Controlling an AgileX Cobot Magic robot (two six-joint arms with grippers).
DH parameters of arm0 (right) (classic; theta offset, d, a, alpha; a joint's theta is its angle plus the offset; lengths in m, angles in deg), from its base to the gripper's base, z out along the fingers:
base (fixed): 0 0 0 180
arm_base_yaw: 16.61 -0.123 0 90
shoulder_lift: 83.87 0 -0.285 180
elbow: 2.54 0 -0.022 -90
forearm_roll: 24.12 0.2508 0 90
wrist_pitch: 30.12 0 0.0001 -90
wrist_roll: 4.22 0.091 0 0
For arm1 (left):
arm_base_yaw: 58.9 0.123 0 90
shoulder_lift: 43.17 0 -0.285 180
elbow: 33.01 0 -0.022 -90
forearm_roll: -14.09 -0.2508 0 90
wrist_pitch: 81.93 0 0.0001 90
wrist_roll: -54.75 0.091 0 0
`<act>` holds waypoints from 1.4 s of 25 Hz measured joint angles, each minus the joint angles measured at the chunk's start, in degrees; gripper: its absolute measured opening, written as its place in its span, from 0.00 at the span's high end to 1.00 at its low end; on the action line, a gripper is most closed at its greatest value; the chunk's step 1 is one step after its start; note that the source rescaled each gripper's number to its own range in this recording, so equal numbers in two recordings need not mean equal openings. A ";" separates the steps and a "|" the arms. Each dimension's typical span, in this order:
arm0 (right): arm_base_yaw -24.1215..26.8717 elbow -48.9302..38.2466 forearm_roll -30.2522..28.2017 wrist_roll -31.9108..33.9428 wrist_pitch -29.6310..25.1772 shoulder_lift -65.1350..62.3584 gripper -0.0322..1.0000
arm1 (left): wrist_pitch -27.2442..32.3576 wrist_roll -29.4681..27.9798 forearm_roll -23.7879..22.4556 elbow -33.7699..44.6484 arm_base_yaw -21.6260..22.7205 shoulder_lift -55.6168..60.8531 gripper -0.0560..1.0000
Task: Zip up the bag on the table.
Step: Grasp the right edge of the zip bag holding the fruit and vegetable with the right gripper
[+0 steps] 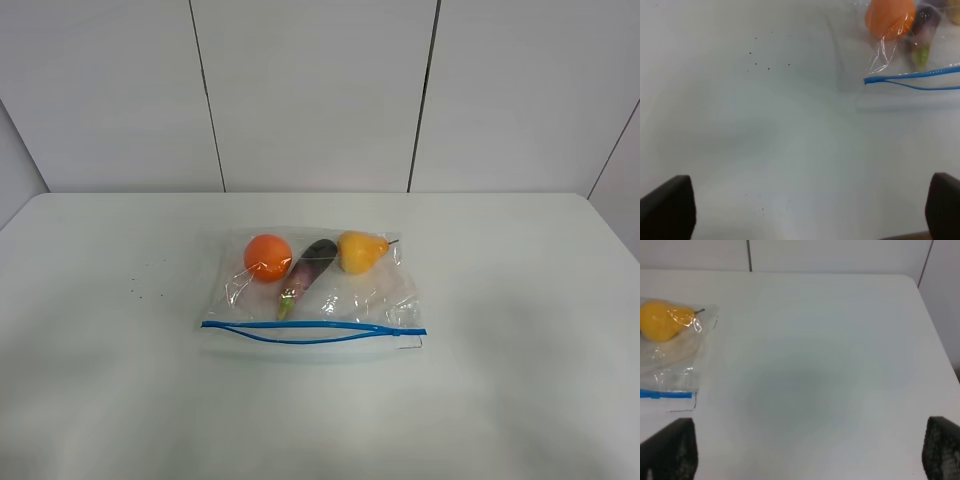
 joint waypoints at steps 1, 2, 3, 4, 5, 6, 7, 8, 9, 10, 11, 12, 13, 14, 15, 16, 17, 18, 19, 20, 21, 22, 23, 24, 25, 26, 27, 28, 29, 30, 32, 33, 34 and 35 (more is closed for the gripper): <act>0.00 0.00 -0.12 0.00 0.00 0.00 0.00 | 0.00 0.00 0.00 0.00 0.00 0.00 0.00; 0.00 0.00 -0.14 0.00 0.00 0.00 0.00 | 0.00 0.00 0.00 0.00 0.00 0.00 0.00; 0.00 0.00 -0.14 0.00 0.00 0.00 0.00 | 0.00 0.00 0.00 0.00 0.00 0.00 0.00; 0.00 0.00 -0.14 0.00 0.00 0.00 0.00 | 0.00 0.00 0.00 0.00 0.00 0.00 0.00; 0.00 0.00 -0.14 0.00 0.00 0.00 0.00 | 0.00 0.00 0.00 0.00 0.00 0.00 0.00; 0.00 0.00 -0.14 0.00 0.00 0.00 0.00 | 0.00 0.00 0.00 0.00 0.00 0.00 0.00; 0.00 0.00 -0.14 0.00 0.00 0.00 0.00 | 0.00 0.00 0.00 0.00 0.00 0.00 0.00; 0.00 0.00 -0.14 0.00 0.00 0.00 0.00 | 0.00 0.00 0.00 0.00 0.00 0.00 0.00; 0.00 0.00 -0.14 0.00 0.00 0.00 0.00 | 0.00 0.00 0.00 0.00 0.00 0.00 0.00; 0.00 0.00 -0.14 0.00 0.00 0.00 0.00 | 0.00 0.00 0.00 0.00 0.00 0.00 0.00; 0.00 0.00 -0.14 0.00 0.00 0.00 0.00 | 0.00 0.00 0.00 0.00 0.00 0.00 0.00; 0.00 0.00 -0.14 0.00 0.00 0.00 0.00 | 0.00 0.00 0.00 0.00 0.00 0.00 0.00; 0.00 0.00 -0.08 0.00 0.00 0.00 0.00 | 0.00 0.00 0.00 0.00 0.00 0.00 0.00; 0.00 0.00 -0.08 0.00 0.00 0.00 0.00 | 0.00 0.00 0.00 0.00 0.00 0.00 0.00; 0.00 0.00 -0.08 0.00 0.00 0.00 0.00 | 0.00 0.00 0.00 0.00 0.00 0.00 0.00; 0.00 0.00 -0.08 0.00 0.00 0.00 0.00 | 0.00 0.00 0.00 0.00 0.00 0.00 0.00; 0.00 0.00 -0.08 0.00 0.00 0.00 0.00 | 0.00 0.00 0.00 0.00 0.00 0.00 0.00; 0.00 0.00 -0.08 0.00 0.00 0.00 0.00 | 0.00 0.00 0.00 0.00 0.00 0.00 0.00; 0.00 0.00 -0.08 0.00 0.00 0.00 0.00 | 0.00 0.00 0.00 0.00 0.00 0.00 0.00; 0.00 0.00 -0.08 0.00 0.00 0.00 0.00 | 0.00 0.00 0.00 0.00 0.00 0.00 0.00; 0.00 0.00 -0.08 0.00 0.00 0.00 0.00 | 0.00 0.00 0.00 0.00 0.00 0.00 0.00; 0.00 0.00 -0.08 0.00 0.00 0.00 0.00 | 0.00 0.00 0.00 0.00 0.00 0.00 0.00; 0.00 0.00 -0.01 0.00 0.00 0.00 0.00 | 0.00 0.00 0.00 0.00 0.00 0.00 0.00; 0.00 0.00 0.05 0.00 0.12 0.00 0.00 | 0.00 0.00 0.00 0.00 0.00 0.00 0.00; 0.00 0.00 0.11 0.00 0.32 0.00 0.00 | 0.00 0.00 0.00 0.00 0.00 0.00 0.00; 0.00 0.07 0.11 0.00 0.48 0.07 0.00 | 0.00 0.00 0.00 0.00 0.00 0.00 0.00; 0.00 0.29 0.05 0.00 0.42 0.65 0.00 | 0.00 0.00 0.00 0.00 0.00 0.00 0.00; 0.00 0.73 0.05 0.00 0.20 1.82 0.00 | 0.00 0.00 0.00 0.00 0.00 0.00 0.00; 0.00 1.17 0.10 0.00 0.19 4.05 0.00 | 0.00 0.00 0.00 0.00 0.00 0.00 0.00; 0.00 1.56 0.59 0.00 0.26 6.94 0.00 | 0.00 0.00 0.00 0.00 0.00 0.00 0.00; 0.00 2.59 2.98 0.00 1.29 12.89 0.00 | 0.00 0.00 0.00 0.00 0.00 0.00 0.00; 0.00 3.23 4.85 0.00 2.96 16.03 0.00 | 0.00 0.00 0.00 0.00 0.00 0.00 0.00; 0.00 3.84 6.82 0.00 5.17 19.08 0.00 | 0.00 0.00 0.00 0.00 0.00 0.00 0.00; 0.00 4.59 8.40 0.00 7.43 21.72 0.00 | 0.00 0.00 0.00 0.00 0.00 0.00 0.00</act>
